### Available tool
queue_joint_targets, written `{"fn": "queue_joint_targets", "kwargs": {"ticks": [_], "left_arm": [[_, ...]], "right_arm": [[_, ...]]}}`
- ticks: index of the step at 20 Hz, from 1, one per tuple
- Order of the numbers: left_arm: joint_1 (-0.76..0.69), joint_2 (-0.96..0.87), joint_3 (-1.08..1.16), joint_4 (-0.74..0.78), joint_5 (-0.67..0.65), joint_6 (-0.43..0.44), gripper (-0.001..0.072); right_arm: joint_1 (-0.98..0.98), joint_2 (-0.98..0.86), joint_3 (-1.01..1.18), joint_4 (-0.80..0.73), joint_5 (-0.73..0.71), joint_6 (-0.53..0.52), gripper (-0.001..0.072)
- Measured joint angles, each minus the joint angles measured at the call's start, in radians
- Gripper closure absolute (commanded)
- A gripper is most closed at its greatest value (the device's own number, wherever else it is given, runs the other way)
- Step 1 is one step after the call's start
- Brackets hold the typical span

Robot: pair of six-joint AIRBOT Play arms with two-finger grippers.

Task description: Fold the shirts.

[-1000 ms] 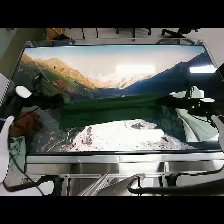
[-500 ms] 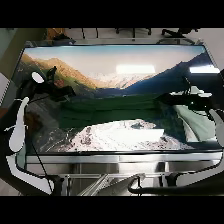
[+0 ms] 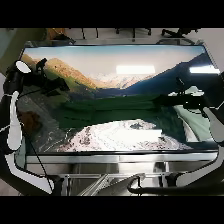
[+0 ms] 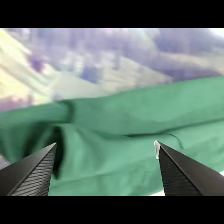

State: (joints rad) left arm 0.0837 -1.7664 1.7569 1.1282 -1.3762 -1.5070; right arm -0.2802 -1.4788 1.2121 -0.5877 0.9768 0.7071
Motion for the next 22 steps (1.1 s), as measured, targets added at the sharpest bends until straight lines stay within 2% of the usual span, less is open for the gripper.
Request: {"fn": "queue_joint_targets", "kwargs": {"ticks": [1,2,3,8,13,16,19,22], "left_arm": [[-0.015,0.0,0.003,-0.01,0.0,0.0,0.0338],[-0.034,0.0,0.004,-0.015,0.0,0.002,0.0624],[-0.058,0.0,0.005,-0.022,0.007,0.01,0.0689],[-0.251,-0.027,-0.018,-0.037,0.106,0.047,0.0689],[-0.517,-0.17,-0.015,-0.055,0.234,0.053,0.0689],[-0.657,-0.285,0.069,-0.059,0.291,0.037,0.069],[-0.742,-0.39,0.202,-0.06,0.286,0.0,0.0689],[-0.769,-0.418,0.277,-0.06,0.229,-0.015,0.069]], "right_arm": [[0.011,-0.011,0.0,-0.001,0.005,0.007,0.0693],[0.02,-0.016,0.002,-0.006,0.005,0.007,0.0693],[0.028,-0.018,0.007,-0.006,0.01,0.007,0.0694],[0.031,0.045,0.089,-0.022,0.092,0.035,0.0695],[0.023,0.195,0.238,0.003,0.309,0.163,0.0694],[0.023,0.29,0.291,0.004,0.411,0.244,0.0694],[0.022,0.364,0.309,0.003,0.478,0.296,0.0694],[0.022,0.409,0.316,0.008,0.518,0.335,0.0694]]}}
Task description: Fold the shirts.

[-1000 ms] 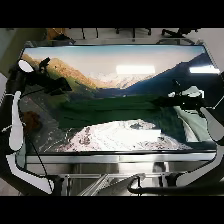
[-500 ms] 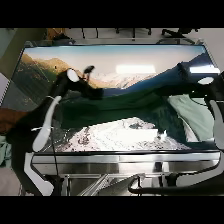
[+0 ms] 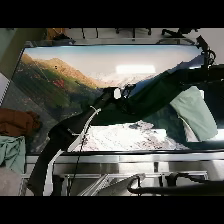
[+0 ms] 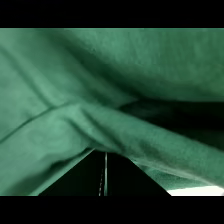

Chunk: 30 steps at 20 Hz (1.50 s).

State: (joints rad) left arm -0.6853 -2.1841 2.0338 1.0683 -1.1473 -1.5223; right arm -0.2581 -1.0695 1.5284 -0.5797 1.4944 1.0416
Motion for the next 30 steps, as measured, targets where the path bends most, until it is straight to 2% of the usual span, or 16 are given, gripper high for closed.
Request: {"fn": "queue_joint_targets", "kwargs": {"ticks": [4,8,11,14,15,16,17,20,22,24,27,29,30], "left_arm": [[0.07,0.136,-0.009,0.001,-0.122,0.011,0.069],[0.248,0.372,-0.019,0.002,-0.259,0.031,0.069],[0.407,0.546,-0.021,0.003,-0.322,0.035,0.069],[0.539,0.68,-0.022,0.002,-0.356,0.035,0.069],[0.573,0.715,-0.022,0.002,-0.364,0.036,0.069],[0.6,0.745,-0.022,0.001,-0.367,0.036,0.069],[0.623,0.77,-0.022,0.001,-0.371,0.038,0.0689],[0.656,0.819,-0.022,0.001,-0.377,0.038,0.0689],[0.663,0.834,-0.022,0.002,-0.38,0.039,0.0689],[0.667,0.842,-0.022,0.003,-0.38,0.039,0.069],[0.669,0.847,-0.022,0.004,-0.383,0.039,0.0689],[0.67,0.848,-0.022,0.004,-0.383,0.04,0.0689],[0.67,0.849,-0.022,0.004,-0.383,0.04,0.0689]], "right_arm": [[0.005,0.011,-0.004,-0.001,0.02,0.032,0.0694],[0.092,-0.001,-0.005,0.018,-0.012,0.052,0.0694],[0.254,-0.03,-0.005,0.048,-0.144,0.053,0.0693],[0.489,-0.113,-0.005,0.058,-0.36,0.025,0.0691],[0.579,-0.158,-0.005,0.062,-0.449,0.0,0.0658],[0.672,-0.211,-0.005,0.066,-0.538,-0.028,0.0474],[0.75,-0.262,-0.005,0.069,-0.642,-0.061,0.0355],[0.955,-0.416,-0.003,0.069,-0.929,-0.166,0.0347],[1.009,-0.457,-0.001,0.068,-1.03,-0.225,0.0347],[0.999,-0.45,0.0,0.064,-1.023,-0.257,0.0347],[0.882,-0.383,0.001,0.058,-0.895,-0.268,0.0325],[0.756,-0.332,0.002,0.041,-0.774,-0.224,0.0114],[0.681,-0.312,0.002,0.012,-0.712,-0.182,0.011]]}}
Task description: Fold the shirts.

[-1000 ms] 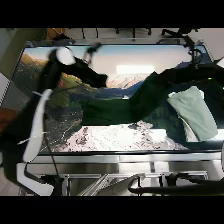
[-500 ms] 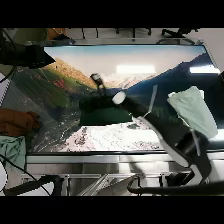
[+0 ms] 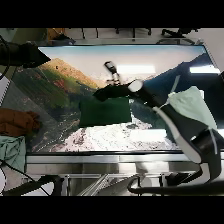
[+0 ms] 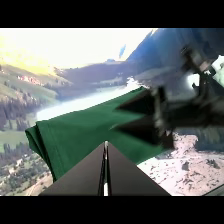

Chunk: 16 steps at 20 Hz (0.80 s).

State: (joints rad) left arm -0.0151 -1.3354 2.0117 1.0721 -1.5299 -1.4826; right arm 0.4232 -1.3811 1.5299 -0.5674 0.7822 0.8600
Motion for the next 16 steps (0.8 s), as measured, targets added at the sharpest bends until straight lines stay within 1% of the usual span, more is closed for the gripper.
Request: {"fn": "queue_joint_targets", "kwargs": {"ticks": [4,7,9,12,15,16], "left_arm": [[0.0,0.0,0.0,0.0,0.0,0.002,0.0689],[0.0,0.0,0.0,0.0,-0.001,0.002,0.0689],[0.0,0.0,0.0,0.0,-0.001,0.002,0.0689],[0.0,0.0,0.0,0.0,-0.001,0.002,0.0689],[0.0,0.0,0.0,0.0,-0.009,0.001,0.0689],[0.0,0.0,0.0,0.0,-0.011,0.002,0.0689]], "right_arm": [[-0.258,0.004,-0.004,-0.138,0.25,0.215,0.0111],[-0.359,-0.062,-0.007,-0.185,0.397,0.304,0.0112],[-0.375,-0.115,-0.007,-0.197,0.453,0.331,0.0112],[-0.353,-0.187,-0.007,-0.202,0.484,0.345,0.0113],[-0.314,-0.237,-0.005,-0.134,0.492,0.32,0.0116],[-0.303,-0.249,-0.005,-0.108,0.492,0.307,0.0154]]}}
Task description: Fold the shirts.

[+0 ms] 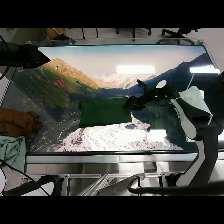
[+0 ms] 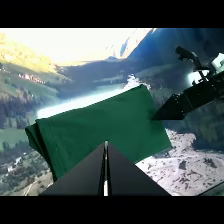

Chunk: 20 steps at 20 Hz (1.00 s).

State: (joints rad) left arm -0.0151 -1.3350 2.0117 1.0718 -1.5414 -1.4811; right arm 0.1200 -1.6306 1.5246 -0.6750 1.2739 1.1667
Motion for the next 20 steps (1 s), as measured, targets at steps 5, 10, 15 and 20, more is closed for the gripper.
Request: {"fn": "queue_joint_targets", "kwargs": {"ticks": [5,10,15,20], "left_arm": [[0.0,0.0,0.0,0.0,-0.008,0.0,0.0689],[0.0,0.0,0.0,0.0,-0.019,0.0,0.0689],[0.0,0.0,0.0,0.0,-0.027,0.0,0.0689],[0.0,0.0,0.0,0.0,-0.03,0.001,0.0689]], "right_arm": [[0.023,-0.034,-0.002,0.086,-0.019,-0.07,0.0693],[-0.022,0.002,0.04,0.161,0.006,-0.105,0.0694],[-0.214,0.115,0.104,0.18,0.016,-0.05,0.0695],[-0.529,0.283,0.124,0.182,0.039,0.061,0.0695]]}}
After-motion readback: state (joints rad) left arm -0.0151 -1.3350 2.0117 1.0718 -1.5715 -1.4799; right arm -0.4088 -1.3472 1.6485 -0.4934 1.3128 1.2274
